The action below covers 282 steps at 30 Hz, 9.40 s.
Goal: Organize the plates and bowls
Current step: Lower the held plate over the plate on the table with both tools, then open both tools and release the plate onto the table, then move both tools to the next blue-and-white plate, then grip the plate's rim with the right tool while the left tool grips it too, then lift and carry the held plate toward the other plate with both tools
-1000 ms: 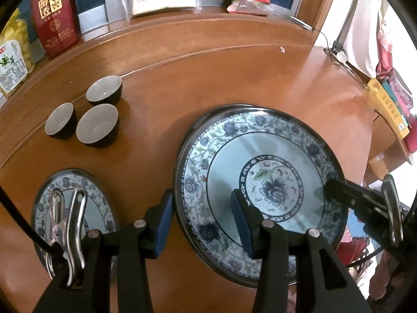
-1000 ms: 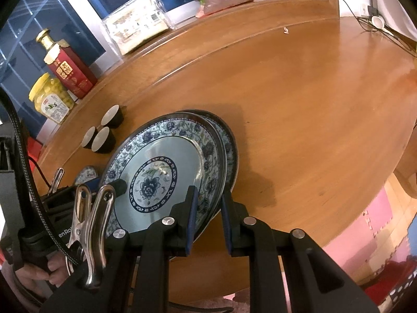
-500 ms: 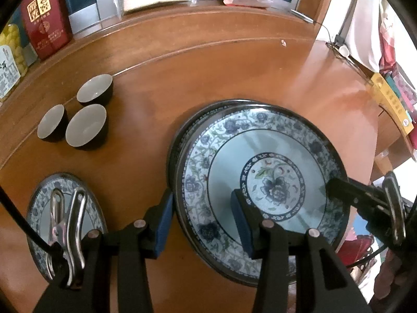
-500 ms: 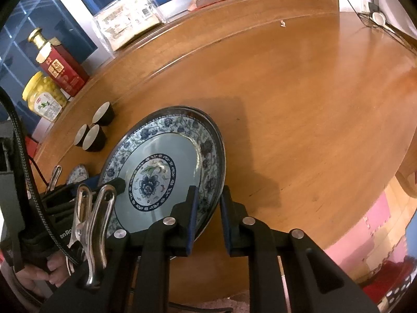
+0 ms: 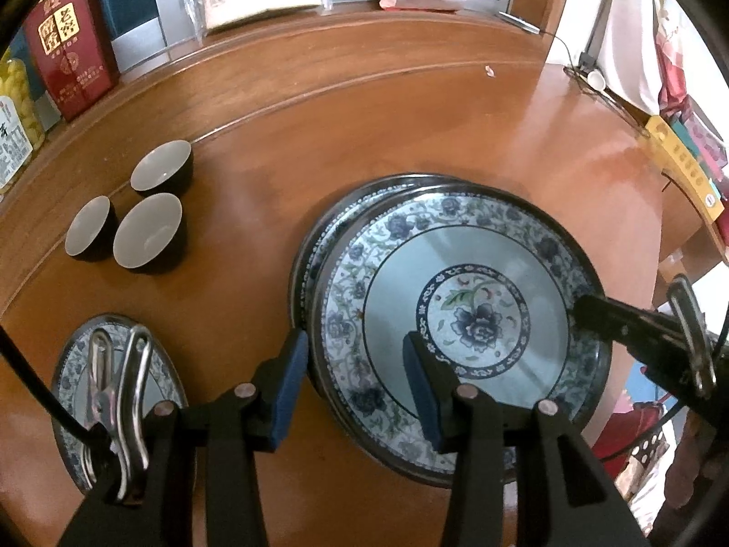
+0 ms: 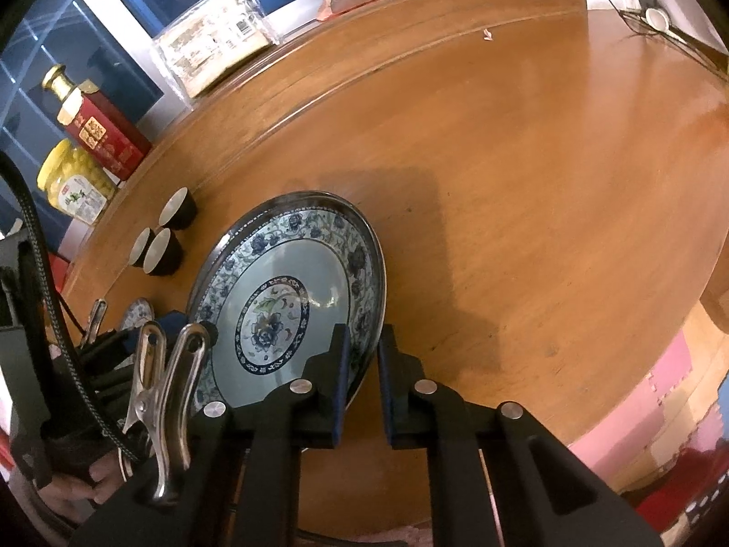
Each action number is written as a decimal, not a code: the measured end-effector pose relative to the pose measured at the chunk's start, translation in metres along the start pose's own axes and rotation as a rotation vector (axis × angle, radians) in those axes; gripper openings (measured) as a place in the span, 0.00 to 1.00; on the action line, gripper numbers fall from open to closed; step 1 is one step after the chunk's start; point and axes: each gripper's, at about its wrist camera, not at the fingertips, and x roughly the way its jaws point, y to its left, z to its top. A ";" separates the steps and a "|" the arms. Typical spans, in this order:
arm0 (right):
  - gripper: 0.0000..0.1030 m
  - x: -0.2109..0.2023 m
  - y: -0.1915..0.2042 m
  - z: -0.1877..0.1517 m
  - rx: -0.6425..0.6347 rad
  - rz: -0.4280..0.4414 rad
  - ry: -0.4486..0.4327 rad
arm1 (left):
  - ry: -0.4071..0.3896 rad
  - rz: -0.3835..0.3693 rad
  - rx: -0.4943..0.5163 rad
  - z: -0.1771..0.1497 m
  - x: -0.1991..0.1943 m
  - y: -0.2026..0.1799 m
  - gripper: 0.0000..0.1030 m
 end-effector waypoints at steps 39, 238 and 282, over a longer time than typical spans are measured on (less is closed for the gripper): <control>0.33 0.029 0.006 0.008 -0.107 -0.035 0.087 | 0.030 0.010 -0.093 0.006 0.012 0.006 0.49; 0.13 0.081 0.211 -0.049 -0.271 0.098 0.038 | -0.044 -0.058 -0.220 -0.078 -0.020 0.233 0.32; 0.13 0.010 0.124 -0.038 -0.212 0.105 -0.064 | -0.103 -0.043 -0.098 -0.047 -0.052 0.126 0.32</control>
